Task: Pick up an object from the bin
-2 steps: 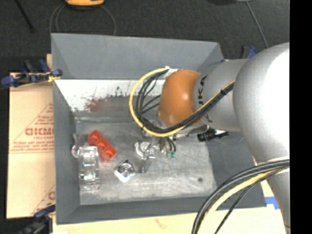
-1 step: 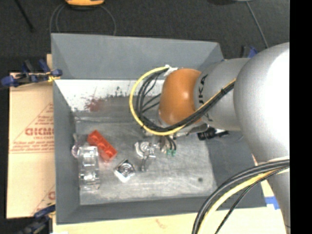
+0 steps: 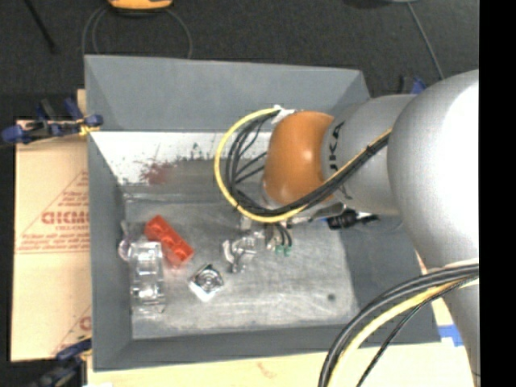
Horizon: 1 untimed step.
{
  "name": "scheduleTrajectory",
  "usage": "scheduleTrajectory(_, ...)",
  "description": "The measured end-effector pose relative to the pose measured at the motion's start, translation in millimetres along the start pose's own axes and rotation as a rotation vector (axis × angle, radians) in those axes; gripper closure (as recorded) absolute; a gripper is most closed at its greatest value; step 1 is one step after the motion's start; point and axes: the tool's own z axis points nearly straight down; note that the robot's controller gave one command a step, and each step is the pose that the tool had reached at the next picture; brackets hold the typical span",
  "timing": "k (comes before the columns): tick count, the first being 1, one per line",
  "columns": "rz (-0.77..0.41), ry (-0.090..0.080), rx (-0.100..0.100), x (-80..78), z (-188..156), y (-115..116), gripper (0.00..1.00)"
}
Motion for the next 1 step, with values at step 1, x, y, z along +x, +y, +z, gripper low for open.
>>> scheduleTrajectory(1,-0.002,0.008,0.001,-2.3,-29.7,0.1,1.0)
